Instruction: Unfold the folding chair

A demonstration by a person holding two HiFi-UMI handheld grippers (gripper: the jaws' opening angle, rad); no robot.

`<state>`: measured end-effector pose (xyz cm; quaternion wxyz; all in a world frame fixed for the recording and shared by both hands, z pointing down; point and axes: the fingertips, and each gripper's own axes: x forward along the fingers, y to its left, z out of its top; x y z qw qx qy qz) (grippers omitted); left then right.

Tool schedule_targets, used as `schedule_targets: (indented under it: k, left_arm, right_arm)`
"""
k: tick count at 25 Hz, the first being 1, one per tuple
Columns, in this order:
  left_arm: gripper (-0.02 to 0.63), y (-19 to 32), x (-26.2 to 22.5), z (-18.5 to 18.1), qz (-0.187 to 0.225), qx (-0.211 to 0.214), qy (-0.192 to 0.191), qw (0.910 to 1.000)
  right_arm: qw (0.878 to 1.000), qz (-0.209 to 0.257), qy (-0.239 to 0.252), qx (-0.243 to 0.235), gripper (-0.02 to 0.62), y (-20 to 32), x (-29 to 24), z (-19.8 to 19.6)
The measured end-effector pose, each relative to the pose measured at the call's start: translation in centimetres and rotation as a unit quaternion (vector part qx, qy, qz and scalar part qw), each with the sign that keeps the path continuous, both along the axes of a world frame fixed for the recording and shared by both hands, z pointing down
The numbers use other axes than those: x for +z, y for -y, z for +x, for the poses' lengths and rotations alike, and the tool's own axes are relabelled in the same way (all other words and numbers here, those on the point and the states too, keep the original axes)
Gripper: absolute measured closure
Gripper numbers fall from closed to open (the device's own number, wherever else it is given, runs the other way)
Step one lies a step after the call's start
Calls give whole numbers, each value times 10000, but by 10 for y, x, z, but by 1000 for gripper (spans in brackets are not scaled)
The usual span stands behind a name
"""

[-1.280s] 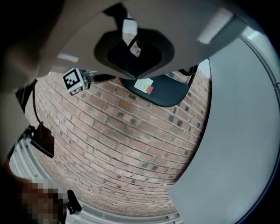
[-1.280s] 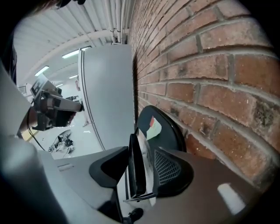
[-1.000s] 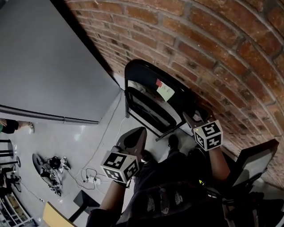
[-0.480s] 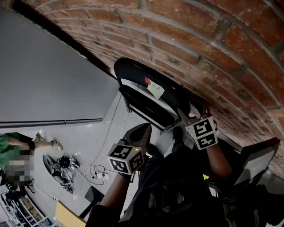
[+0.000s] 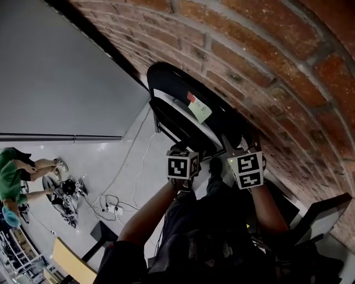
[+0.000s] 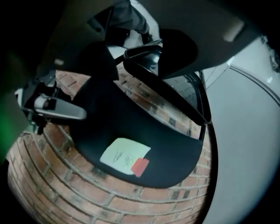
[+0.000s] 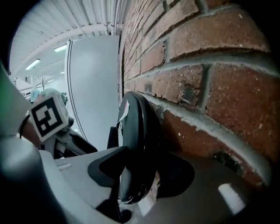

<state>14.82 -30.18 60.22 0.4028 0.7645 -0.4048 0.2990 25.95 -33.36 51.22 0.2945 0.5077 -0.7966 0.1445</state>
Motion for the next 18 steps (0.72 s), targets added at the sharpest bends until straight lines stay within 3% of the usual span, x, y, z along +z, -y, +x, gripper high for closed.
schedule_targets:
  k: [4, 7, 11, 15, 18]
  left_arm:
    - [207, 10, 49, 15, -880, -718, -206, 9933]
    - [172, 15, 73, 19, -1192, -961, -7, 9882]
    - [170, 21, 98, 26, -1492, -1269, 123, 9805]
    - [183, 30, 117, 26, -1530, -1497, 112, 9768]
    - [201, 34, 124, 28, -1611, -1580, -48, 9742]
  right_arm:
    - [10000, 64, 12, -48, 397, 0, 0, 1]
    - [9999, 97, 12, -78, 396, -1, -1, -2]
    - [9996, 195, 58, -220, 396, -1, -2, -3]
    - [9986, 232, 99, -467, 397, -1, -1, -3]
    - [9977, 224, 102, -625, 400, -1, 0, -3]
